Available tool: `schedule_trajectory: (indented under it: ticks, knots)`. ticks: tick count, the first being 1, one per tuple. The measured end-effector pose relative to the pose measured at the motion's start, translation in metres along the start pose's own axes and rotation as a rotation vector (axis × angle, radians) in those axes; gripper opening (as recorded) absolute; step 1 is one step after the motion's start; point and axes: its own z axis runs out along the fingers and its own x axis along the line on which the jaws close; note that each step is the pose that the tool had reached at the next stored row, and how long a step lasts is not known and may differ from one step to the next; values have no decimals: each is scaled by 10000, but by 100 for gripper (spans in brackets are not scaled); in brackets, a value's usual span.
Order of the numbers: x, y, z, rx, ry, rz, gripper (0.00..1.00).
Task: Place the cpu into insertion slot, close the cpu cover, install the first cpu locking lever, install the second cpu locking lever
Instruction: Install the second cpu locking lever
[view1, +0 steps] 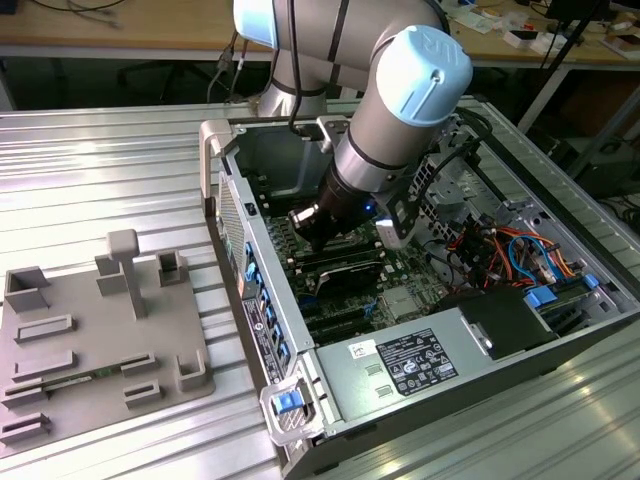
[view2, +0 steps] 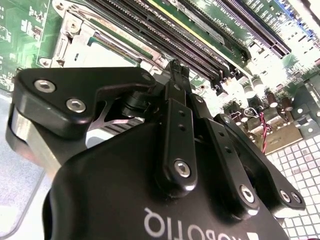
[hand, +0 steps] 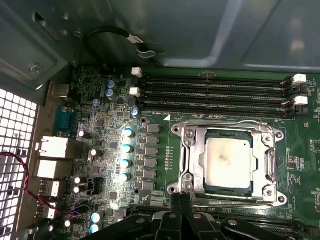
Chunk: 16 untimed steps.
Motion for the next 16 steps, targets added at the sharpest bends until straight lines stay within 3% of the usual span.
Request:
schedule_trajectory:
  ticks: [16]
  knots:
    - [30,2,54,-4,1,-2,11]
